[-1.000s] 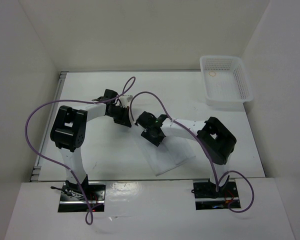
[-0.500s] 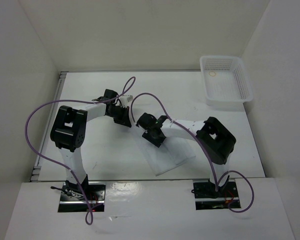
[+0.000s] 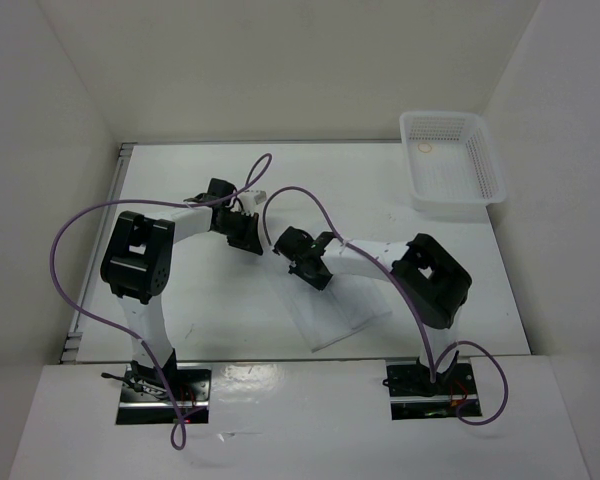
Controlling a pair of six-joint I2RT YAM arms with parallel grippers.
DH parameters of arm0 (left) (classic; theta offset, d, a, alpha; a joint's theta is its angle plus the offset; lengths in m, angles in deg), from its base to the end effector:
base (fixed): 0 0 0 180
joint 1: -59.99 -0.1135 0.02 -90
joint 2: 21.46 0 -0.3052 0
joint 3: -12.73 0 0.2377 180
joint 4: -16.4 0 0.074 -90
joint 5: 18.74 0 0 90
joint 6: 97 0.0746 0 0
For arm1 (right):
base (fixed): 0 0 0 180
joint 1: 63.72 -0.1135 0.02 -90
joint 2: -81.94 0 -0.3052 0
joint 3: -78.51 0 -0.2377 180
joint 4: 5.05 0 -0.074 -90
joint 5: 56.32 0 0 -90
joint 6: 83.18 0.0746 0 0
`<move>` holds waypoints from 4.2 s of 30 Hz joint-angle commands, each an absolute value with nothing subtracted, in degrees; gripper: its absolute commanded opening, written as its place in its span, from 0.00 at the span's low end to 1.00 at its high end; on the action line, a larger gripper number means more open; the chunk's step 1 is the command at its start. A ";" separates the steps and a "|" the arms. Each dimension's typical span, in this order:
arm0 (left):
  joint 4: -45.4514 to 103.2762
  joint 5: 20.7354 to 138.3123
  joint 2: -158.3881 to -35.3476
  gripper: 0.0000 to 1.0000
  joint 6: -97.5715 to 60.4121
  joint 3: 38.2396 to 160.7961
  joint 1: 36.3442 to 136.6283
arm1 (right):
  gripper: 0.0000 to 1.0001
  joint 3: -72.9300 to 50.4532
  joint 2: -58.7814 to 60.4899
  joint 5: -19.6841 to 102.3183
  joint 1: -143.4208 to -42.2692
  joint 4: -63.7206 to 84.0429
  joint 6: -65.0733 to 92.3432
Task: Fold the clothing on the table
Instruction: Fold the skirt
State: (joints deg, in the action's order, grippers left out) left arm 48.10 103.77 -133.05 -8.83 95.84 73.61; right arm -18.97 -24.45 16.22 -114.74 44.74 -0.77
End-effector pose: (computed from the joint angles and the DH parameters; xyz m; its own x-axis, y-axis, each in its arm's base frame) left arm 0.3884 -0.1354 0.1652 -0.8574 0.1800 -0.4821 0.4312 0.7628 -0.4819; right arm 0.2466 0.2691 0.1708 -0.5074 -0.8274 -0.2408 -0.7621 0.5613 -0.3226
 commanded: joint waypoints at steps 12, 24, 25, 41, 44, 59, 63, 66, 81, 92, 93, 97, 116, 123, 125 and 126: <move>50.44 103.52 -135.37 0.01 -6.91 95.55 73.35 | 0.02 -17.00 -24.33 17.85 -113.65 45.24 -0.91; 50.44 103.52 -135.37 0.01 -6.91 95.55 73.35 | 0.01 -10.58 -21.34 23.48 -111.97 50.08 -1.44; 50.44 103.52 -135.37 0.01 -6.91 95.55 73.35 | 0.01 -10.06 -21.34 23.48 -111.97 50.08 -1.44; 50.44 104.05 -135.90 0.01 -6.91 96.08 73.35 | 0.01 -6.01 -20.81 32.09 -111.97 54.57 -2.49; 50.44 104.05 -135.90 0.01 -6.91 96.08 73.35 | 0.01 -5.49 -21.34 32.89 -111.97 55.18 -2.50; 50.44 104.05 -135.90 0.01 -6.91 96.08 73.35 | 0.01 -2.15 -25.11 36.48 -114.26 56.24 -2.50; 50.44 104.05 -135.90 0.01 -6.91 96.08 73.35 | 0.01 -0.83 -26.78 37.10 -114.87 56.76 -1.97; 50.44 104.57 -135.90 0.01 -6.91 96.08 73.35 | 0.01 -0.21 -27.84 37.63 -115.40 56.76 -1.97; 50.44 104.57 -135.90 0.01 -6.91 96.61 73.35 | 0.01 0.93 -28.90 41.58 -117.59 57.82 -2.50; 50.44 104.57 -135.90 0.01 -6.91 96.61 73.35 | 0.02 0.93 -30.04 42.11 -118.12 57.12 -2.50; 50.44 104.57 -135.90 0.01 -6.91 96.61 73.35 | 0.02 0.93 -30.65 42.11 -118.12 57.11 -2.50; 50.44 104.57 -135.90 0.01 -6.91 96.61 73.35 | 0.02 2.15 -31.79 42.11 -118.12 56.59 -2.50; 50.44 105.10 -136.42 0.01 -6.91 96.61 73.35 | 0.18 6.20 -36.54 45.37 -118.65 58.43 -1.88; 50.97 105.10 -135.20 0.03 -6.91 97.13 72.03 | 0.60 3.31 -34.09 44.75 -119.18 58.96 -3.64; 51.58 105.63 -134.58 0.04 -6.91 97.66 71.16 | 0.63 3.30 -33.03 44.75 -119.18 59.58 -4.33; 51.58 105.63 -133.79 0.04 -6.91 97.66 70.10 | 0.65 3.30 -31.72 44.75 -119.18 59.58 -4.34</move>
State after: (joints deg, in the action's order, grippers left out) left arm 49.17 106.18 -133.88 -8.67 96.47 72.35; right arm 3.49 -36.23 44.05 -118.72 58.16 -3.27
